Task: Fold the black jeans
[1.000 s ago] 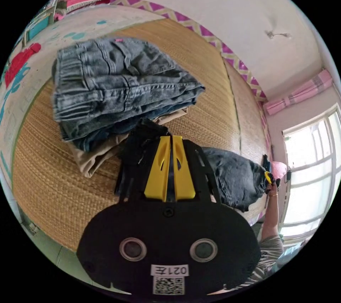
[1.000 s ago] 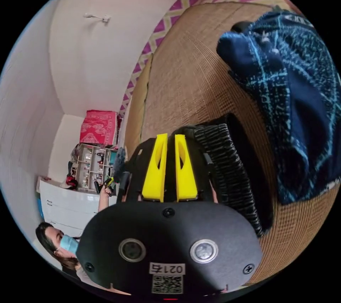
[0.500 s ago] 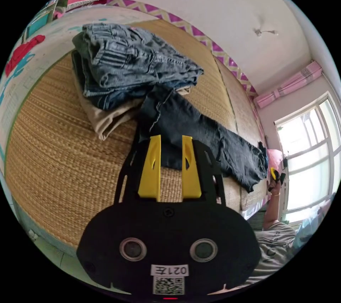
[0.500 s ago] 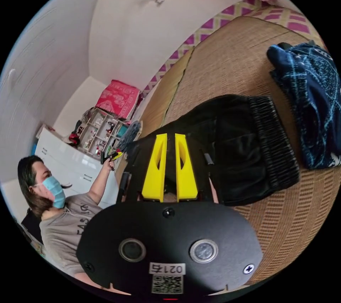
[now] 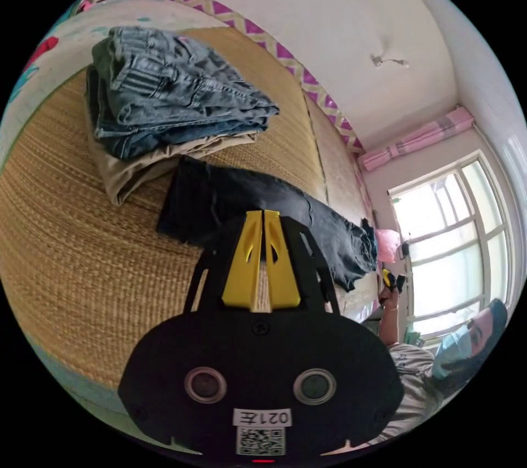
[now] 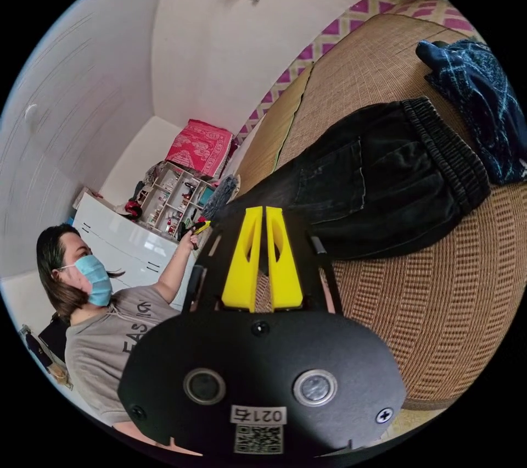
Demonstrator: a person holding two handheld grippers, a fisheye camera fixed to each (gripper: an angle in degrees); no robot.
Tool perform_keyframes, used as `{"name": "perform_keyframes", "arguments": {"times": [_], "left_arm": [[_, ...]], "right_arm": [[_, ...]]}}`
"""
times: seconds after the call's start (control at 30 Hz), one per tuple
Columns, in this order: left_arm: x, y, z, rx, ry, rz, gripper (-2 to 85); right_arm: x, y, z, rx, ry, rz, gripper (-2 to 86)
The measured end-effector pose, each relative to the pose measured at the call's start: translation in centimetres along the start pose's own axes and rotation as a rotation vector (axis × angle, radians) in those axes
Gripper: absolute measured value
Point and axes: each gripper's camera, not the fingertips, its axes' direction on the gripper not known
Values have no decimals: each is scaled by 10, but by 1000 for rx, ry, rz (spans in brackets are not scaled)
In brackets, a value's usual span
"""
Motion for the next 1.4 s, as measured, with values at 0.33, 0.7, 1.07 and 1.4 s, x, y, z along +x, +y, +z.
{"name": "perform_keyframes", "arguments": {"times": [0.33,0.7,1.07,1.4], "left_arm": [[-81,37,0,68,34,-125,-10],[-82,45,-31,-4,-121,54,-9],[-199,75,-75,53,-27,-168,-9],[-162,95,-121,28,42,-21,-9]], "right_arm": [[-56,-19,122,-249,217,-194,8],[-133,4,163,-251,211,-240,10],[-261,44,257,-388,401,-590,89],[-376,136,451,-626,756,-1132,8]]}}
